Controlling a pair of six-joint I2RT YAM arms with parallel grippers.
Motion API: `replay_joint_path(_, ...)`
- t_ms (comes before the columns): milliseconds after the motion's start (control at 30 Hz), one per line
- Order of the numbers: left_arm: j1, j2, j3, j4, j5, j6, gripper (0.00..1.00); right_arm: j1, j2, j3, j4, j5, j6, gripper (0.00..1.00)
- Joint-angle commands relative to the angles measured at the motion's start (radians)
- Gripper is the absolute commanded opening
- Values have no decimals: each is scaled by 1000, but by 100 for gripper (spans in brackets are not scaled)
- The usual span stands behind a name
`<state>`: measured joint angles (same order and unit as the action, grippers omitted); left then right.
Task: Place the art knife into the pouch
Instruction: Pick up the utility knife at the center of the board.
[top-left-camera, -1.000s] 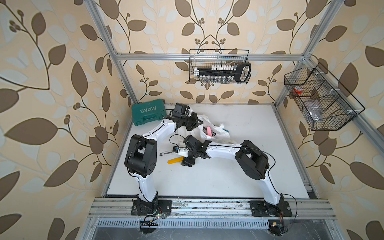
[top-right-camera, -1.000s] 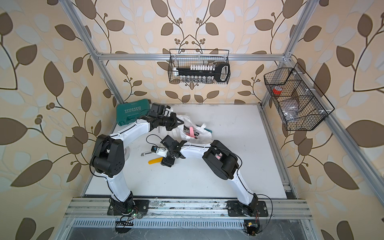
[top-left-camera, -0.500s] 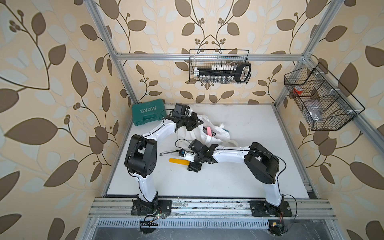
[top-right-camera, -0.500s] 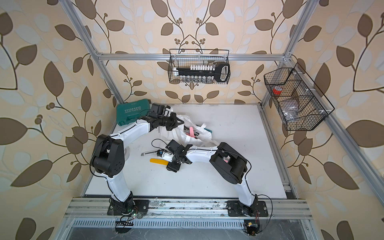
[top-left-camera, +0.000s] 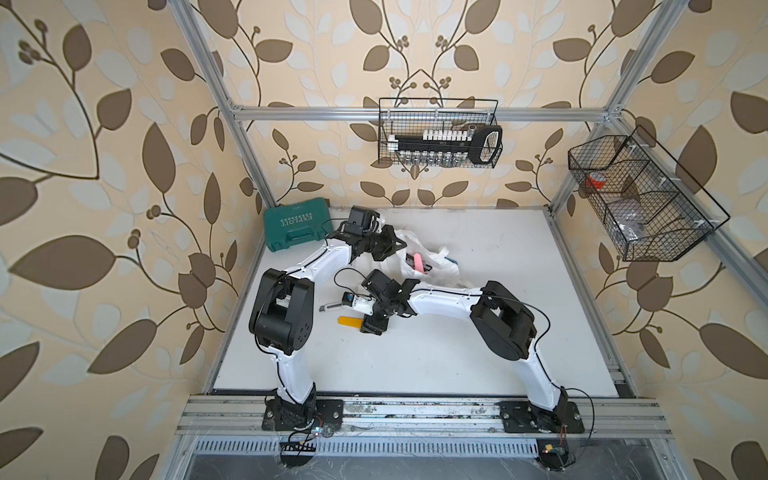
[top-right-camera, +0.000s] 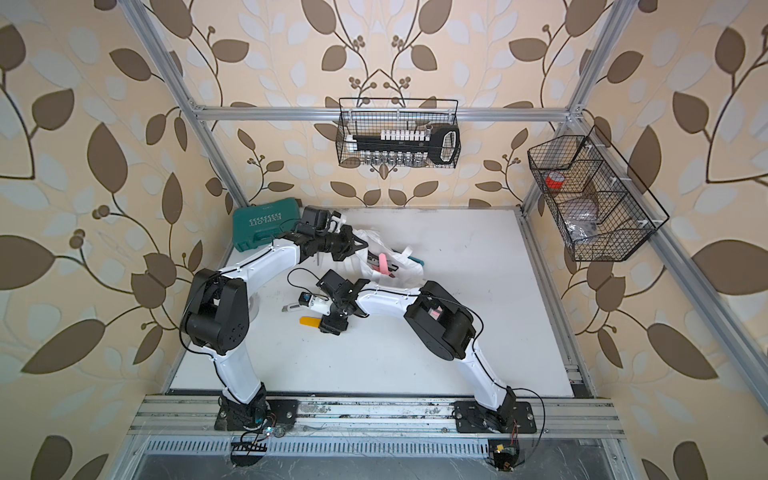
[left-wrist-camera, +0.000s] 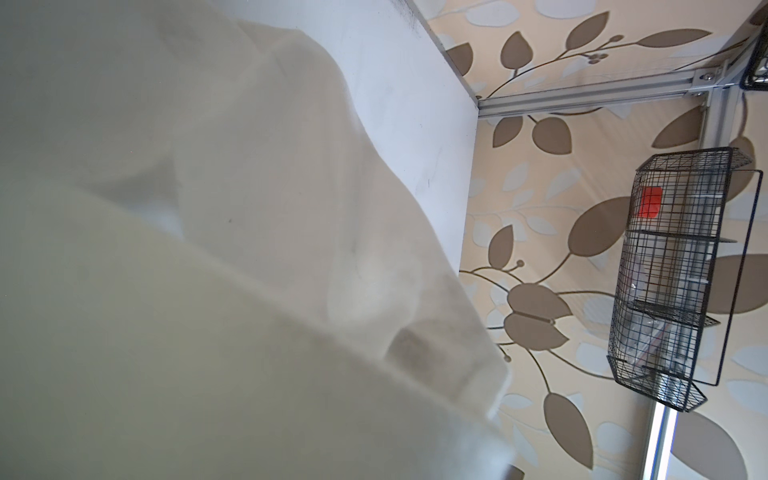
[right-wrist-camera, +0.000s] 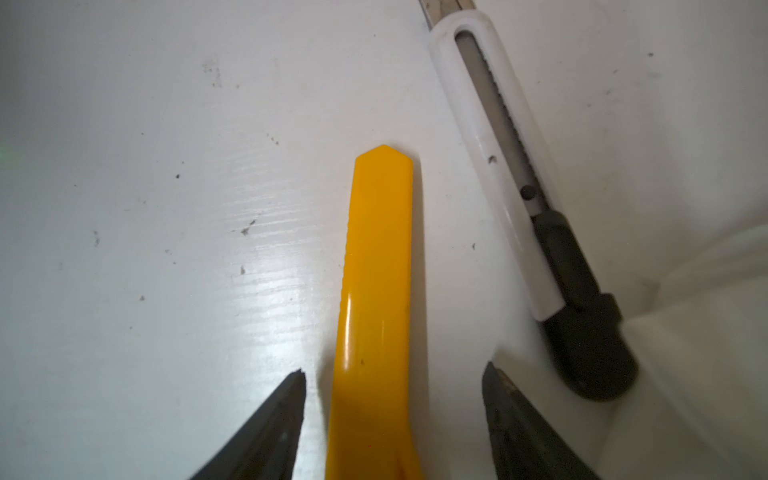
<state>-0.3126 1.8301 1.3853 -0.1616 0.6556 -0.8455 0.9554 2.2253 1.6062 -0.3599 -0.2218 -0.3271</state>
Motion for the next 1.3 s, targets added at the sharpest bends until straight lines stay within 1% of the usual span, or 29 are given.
replay_joint_path(0,6,-48,21,19,36,9,0,5,42,37,-35,-33,-18,68)
replay_joint_path(233,7,-43,22,22,36,6,0,28,93,66,-27,-5,-20,64)
replay_joint_path(300,8,-45,20,22,36,7,0,34,106,76,-34,10,-21,61)
replay_joint_path(367,9,-46,17,20,35,9,0,37,108,71,-39,33,-21,56)
replay_joint_path(533,10,-48,14,22,36,8,0,40,95,19,-53,97,-30,36)
replay_joint_path(600,10,-48,11,25,38,6,0,38,76,-18,-40,115,-23,32)
replay_joint_path(667,11,-48,10,27,38,4,0,37,49,-63,-19,126,-10,32)
replay_joint_path(767,11,-51,7,28,38,4,0,35,-14,-130,-1,142,11,29)
replay_joint_path(900,11,-53,10,25,38,3,0,34,-147,-245,30,166,44,28)
replay_joint_path(1033,12,-54,10,23,36,3,0,37,-301,-347,13,200,83,27)
replay_joint_path(1200,12,-48,8,26,35,3,0,38,-488,-429,-33,302,156,25)
replay_joint_path(1267,12,-46,6,29,35,2,0,34,-556,-438,-67,345,175,25)
